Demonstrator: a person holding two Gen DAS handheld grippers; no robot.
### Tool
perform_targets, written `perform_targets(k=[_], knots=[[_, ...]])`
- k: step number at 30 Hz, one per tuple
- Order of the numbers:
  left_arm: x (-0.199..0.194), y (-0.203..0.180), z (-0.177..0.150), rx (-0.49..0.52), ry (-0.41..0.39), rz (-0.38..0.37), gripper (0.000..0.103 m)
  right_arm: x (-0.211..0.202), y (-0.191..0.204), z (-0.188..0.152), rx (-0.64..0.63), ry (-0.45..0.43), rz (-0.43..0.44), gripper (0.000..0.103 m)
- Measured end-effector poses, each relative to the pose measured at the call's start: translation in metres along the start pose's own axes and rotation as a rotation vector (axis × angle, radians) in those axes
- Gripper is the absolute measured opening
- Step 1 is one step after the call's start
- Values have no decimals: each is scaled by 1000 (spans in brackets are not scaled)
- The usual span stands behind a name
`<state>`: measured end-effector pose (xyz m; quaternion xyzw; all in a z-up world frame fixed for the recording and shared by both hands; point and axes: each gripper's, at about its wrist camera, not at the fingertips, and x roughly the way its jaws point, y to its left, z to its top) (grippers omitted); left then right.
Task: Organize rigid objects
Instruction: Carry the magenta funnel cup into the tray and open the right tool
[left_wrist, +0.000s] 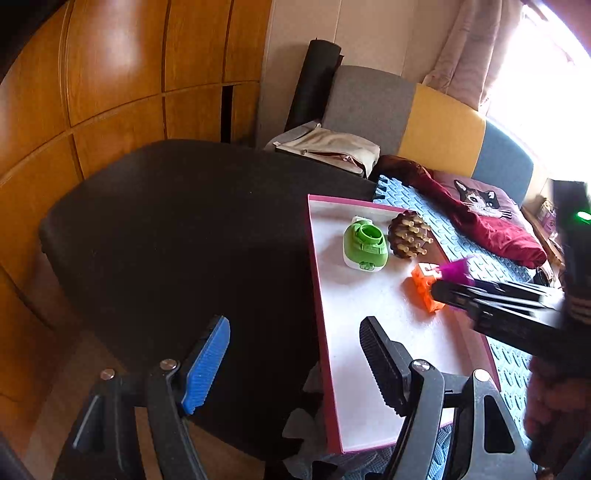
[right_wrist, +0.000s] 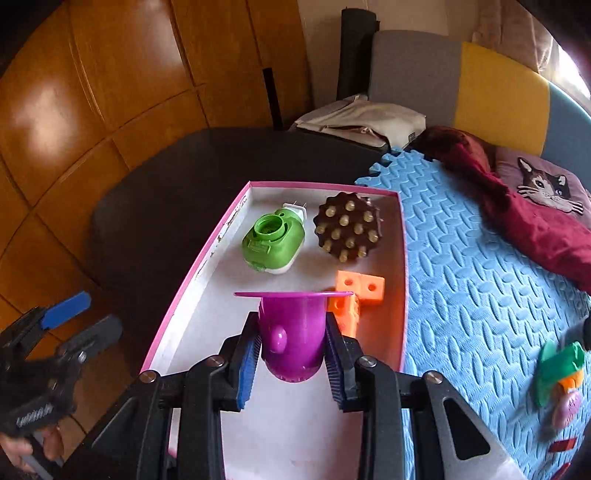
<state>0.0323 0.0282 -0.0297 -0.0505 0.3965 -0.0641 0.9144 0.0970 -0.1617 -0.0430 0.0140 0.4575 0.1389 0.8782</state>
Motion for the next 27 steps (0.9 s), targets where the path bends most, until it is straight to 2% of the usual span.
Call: perform_targets(k=[6, 12, 15, 19, 27], knots=[[7, 2, -2, -3, 21, 6, 74, 45, 5, 4, -14, 116, -32, 32], [11, 4, -2, -7, 25, 16, 74, 54, 4, 0, 16, 105, -36, 33], [11, 4, -3, -7, 25, 17, 74, 51, 1, -1, 37, 110, -9, 34], [11, 3, -3, -8, 27, 15, 74, 43, 2, -3, 50, 86, 4, 40], [3, 0, -6, 4, 18, 13, 74, 27, 6, -8, 53, 46, -19, 41]])
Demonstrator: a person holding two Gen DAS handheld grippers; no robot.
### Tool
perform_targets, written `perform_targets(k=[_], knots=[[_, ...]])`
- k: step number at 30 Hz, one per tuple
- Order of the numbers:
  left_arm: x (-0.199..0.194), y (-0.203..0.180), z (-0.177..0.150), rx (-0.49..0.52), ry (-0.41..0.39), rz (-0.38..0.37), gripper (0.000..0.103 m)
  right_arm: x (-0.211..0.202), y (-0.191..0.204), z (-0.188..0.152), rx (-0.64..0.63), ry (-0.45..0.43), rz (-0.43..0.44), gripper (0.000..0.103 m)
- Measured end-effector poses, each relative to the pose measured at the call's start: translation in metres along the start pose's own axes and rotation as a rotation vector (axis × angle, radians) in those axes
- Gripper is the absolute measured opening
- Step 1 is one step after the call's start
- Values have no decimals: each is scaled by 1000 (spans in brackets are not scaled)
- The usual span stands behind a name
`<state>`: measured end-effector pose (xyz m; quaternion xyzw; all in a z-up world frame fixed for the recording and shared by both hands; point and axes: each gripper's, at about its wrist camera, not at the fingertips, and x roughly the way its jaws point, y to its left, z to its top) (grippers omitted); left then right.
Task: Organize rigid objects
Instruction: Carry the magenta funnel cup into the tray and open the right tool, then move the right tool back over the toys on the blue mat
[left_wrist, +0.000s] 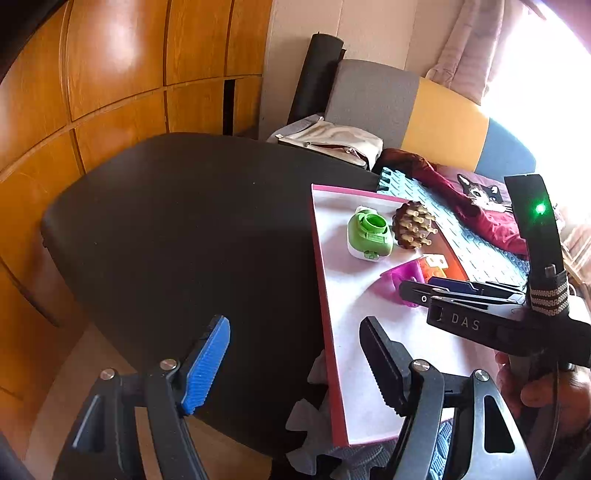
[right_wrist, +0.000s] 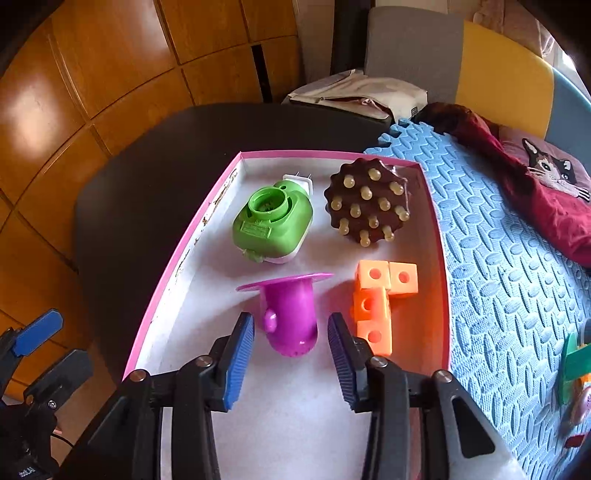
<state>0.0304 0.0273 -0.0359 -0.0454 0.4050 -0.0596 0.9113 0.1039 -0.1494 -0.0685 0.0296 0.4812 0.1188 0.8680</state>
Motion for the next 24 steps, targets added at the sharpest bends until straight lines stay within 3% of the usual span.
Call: perform_targets(k=[12, 24], knots=[[-17, -11, -2, 21, -28, -1, 74, -55, -7, -21, 29, -134, -19, 45], [-17, -38, -2, 80, -23, -35, 75, -111, -79, -54, 130, -214, -154, 48]])
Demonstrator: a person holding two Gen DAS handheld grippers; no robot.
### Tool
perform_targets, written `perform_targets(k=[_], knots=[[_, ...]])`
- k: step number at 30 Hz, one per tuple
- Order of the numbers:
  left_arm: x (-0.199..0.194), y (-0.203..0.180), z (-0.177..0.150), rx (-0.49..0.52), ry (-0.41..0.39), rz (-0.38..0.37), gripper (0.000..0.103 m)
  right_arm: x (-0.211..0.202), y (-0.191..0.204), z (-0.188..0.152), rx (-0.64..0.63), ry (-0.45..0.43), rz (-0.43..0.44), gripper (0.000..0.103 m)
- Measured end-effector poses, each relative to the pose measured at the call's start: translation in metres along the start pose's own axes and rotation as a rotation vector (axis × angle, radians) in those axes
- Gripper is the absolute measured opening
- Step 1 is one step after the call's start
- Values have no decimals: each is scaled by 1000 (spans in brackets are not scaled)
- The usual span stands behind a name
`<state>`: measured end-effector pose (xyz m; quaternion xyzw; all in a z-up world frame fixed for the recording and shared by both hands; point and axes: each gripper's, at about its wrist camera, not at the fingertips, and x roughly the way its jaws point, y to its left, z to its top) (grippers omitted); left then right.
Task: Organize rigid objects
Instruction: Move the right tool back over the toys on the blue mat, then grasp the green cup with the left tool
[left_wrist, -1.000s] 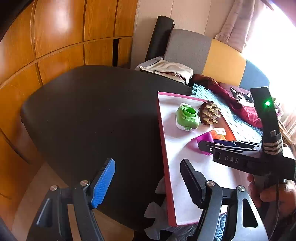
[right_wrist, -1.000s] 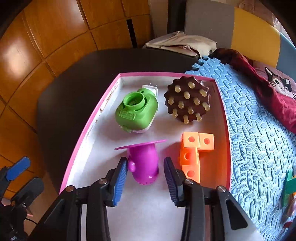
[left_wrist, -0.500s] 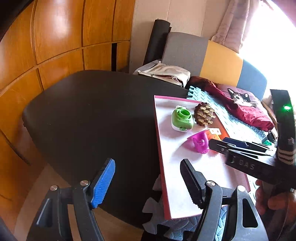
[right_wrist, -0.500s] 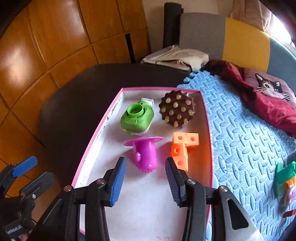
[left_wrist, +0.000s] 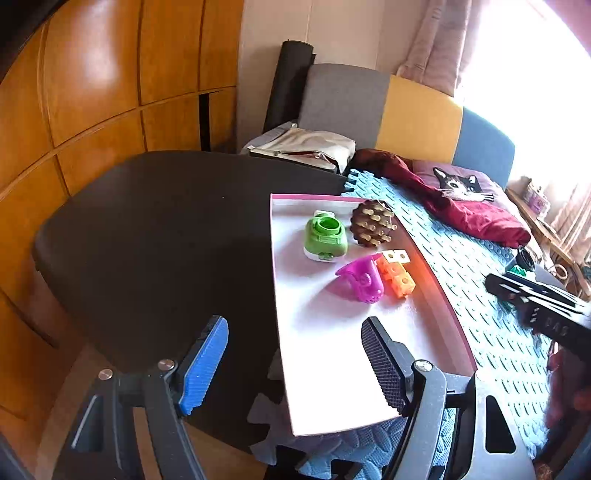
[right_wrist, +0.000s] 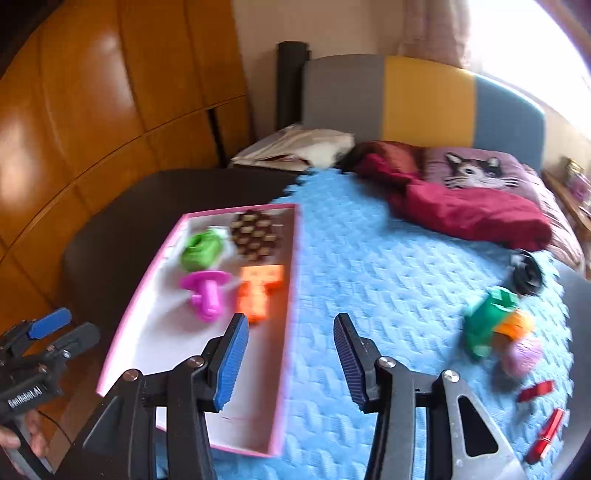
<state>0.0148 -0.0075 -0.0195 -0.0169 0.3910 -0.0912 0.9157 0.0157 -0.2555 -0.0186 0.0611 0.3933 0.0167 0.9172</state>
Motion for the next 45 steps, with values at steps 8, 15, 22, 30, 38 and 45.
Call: perform_targets(k=[8, 15, 22, 30, 38, 45], knots=[[4, -7, 1, 2, 11, -17, 75, -25, -107, -15, 123, -21, -217, 48], [-1, -36, 6, 73, 3, -63, 75, -59, -247, -51, 485, -90, -496, 49], [5, -95, 18, 180, 27, -138, 75, -67, -308, -85, 865, -85, -391, 49], [29, -189, 26, 362, 60, -266, 75, -67, -297, -84, 825, -84, -318, 49], [61, -281, 30, 464, 96, -347, 75, -68, -301, -83, 839, -98, -272, 49], [97, -333, 25, 503, 160, -359, 75, -68, -300, -82, 841, -105, -228, 49]])
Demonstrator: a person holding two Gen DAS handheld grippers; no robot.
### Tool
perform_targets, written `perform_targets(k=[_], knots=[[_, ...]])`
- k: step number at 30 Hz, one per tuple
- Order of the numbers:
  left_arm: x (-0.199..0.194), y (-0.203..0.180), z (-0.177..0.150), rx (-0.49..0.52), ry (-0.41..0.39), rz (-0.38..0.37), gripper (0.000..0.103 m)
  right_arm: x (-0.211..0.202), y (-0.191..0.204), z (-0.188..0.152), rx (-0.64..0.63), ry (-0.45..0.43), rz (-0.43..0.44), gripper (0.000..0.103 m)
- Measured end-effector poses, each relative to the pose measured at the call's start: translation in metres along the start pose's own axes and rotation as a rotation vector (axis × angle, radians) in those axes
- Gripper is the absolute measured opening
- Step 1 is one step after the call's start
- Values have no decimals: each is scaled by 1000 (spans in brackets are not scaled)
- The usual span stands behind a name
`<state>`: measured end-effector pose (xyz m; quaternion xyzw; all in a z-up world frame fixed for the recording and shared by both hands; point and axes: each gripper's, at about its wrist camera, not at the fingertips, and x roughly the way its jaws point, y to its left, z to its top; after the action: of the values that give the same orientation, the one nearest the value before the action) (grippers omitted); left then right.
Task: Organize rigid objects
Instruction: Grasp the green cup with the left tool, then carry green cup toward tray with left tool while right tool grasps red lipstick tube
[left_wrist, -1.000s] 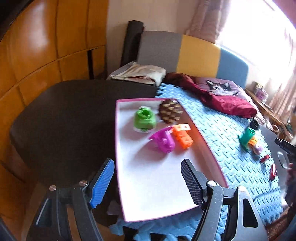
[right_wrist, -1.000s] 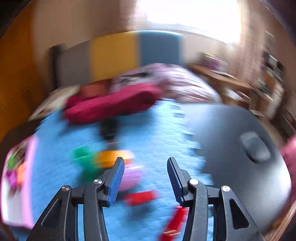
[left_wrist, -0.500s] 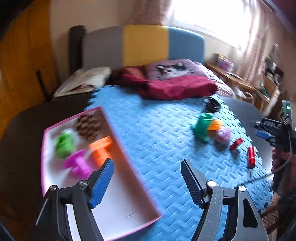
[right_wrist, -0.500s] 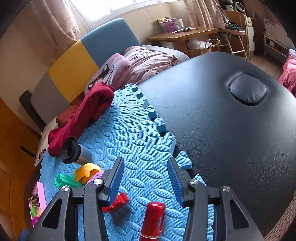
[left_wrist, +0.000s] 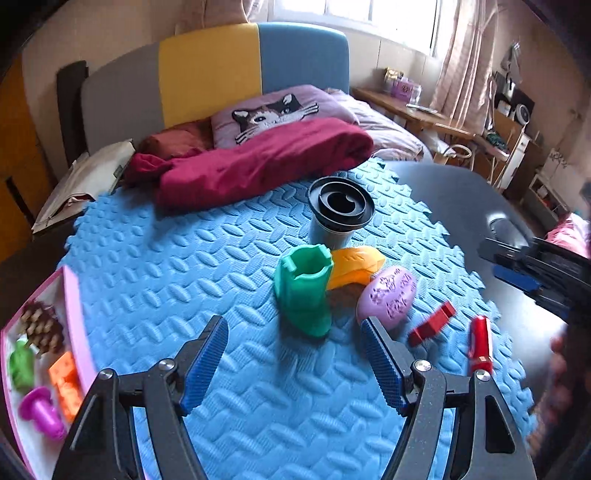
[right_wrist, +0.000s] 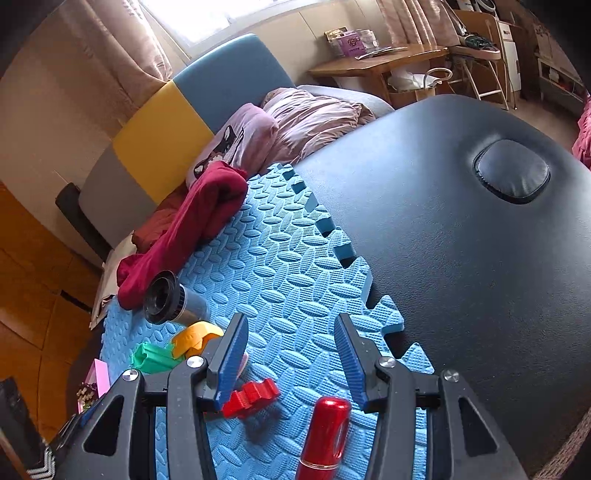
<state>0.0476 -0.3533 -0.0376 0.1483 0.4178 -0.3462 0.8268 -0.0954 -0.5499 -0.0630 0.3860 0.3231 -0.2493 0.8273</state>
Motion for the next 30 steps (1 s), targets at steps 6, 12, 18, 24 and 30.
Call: perform_targets(k=[6, 12, 18, 24, 30], knots=[[27, -2, 23, -41, -23, 8, 75, 1, 0, 0, 3, 11, 30, 49], [42, 4, 21, -82, -11, -40, 37, 3, 1, -1, 1, 27, 42, 49], [16, 18, -5, -145, -22, -62, 37, 10, -3, -2, 16, 54, 38, 49], [-16, 16, -40, -121, -23, -57, 37, 9, -17, -1, 91, 53, 57, 49], [-24, 11, -61, -83, -2, -102, 37, 16, -16, -4, 83, 101, 29, 49]])
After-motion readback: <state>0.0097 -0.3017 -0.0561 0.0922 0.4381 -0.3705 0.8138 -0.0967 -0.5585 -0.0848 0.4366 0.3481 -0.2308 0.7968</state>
